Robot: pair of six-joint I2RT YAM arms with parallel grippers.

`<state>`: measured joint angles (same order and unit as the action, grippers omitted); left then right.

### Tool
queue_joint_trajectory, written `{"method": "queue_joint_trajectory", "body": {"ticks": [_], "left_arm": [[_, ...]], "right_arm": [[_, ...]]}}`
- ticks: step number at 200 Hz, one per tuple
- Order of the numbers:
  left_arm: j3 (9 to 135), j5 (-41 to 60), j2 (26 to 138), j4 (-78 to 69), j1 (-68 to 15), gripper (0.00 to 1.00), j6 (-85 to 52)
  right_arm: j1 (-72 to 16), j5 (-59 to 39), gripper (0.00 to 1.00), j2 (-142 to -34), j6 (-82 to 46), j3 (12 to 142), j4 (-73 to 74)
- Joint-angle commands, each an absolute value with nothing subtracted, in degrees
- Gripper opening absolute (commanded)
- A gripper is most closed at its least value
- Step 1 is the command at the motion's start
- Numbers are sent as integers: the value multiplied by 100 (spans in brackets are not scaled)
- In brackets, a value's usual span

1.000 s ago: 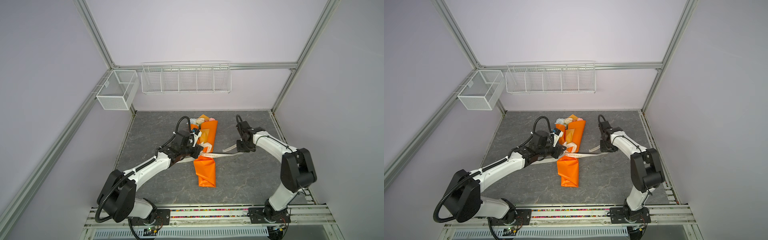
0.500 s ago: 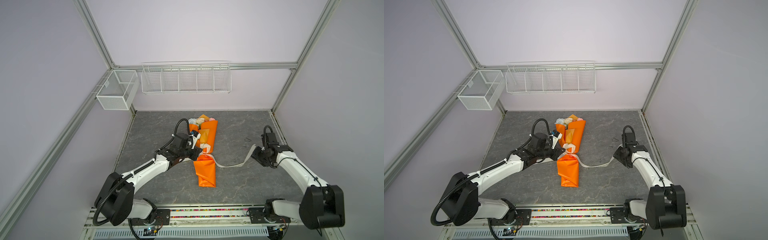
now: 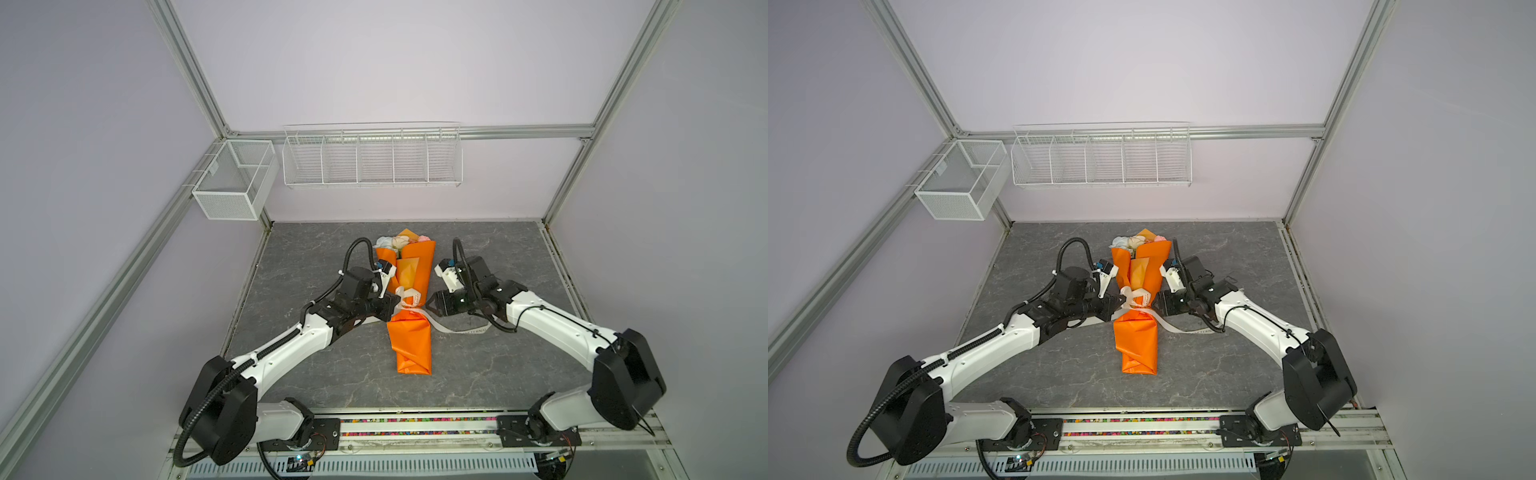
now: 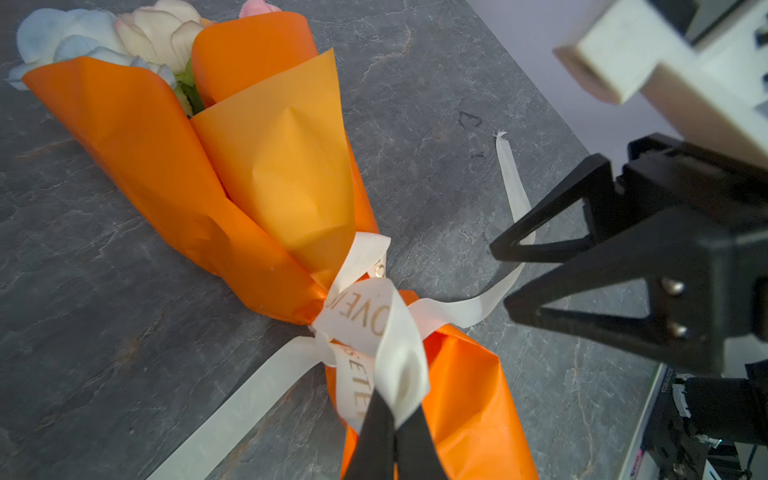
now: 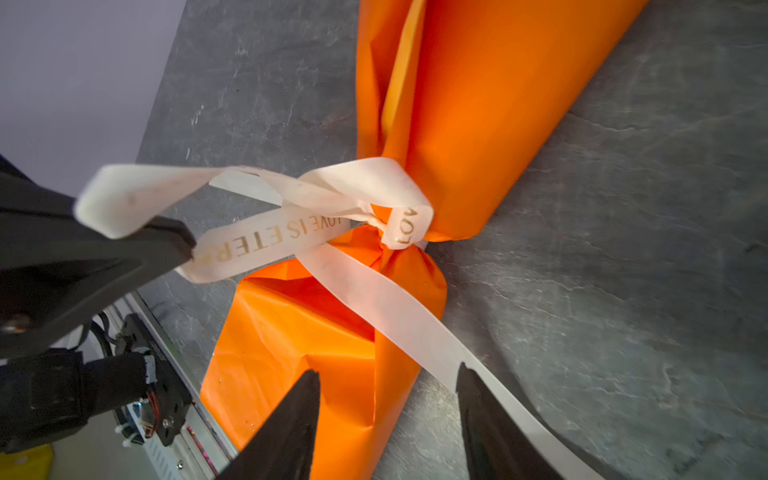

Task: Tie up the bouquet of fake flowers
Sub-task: 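Move the right gripper back to the knot beside the left gripper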

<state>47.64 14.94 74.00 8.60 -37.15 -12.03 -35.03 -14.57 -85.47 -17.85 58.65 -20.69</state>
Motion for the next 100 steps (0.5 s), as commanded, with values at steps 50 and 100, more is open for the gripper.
{"method": "queue_joint_trajectory", "body": {"ticks": [50,100], "left_arm": [[5009,1184,7302,1207,-3718,0,-1264],[5026,1130,7269,1259,-3718,0,-1257]], "right_arm": [[-4177,-742,56,-9181,156,6215,-1810],[-4357,-286,55,-9731,760,6586,-2085]]}}
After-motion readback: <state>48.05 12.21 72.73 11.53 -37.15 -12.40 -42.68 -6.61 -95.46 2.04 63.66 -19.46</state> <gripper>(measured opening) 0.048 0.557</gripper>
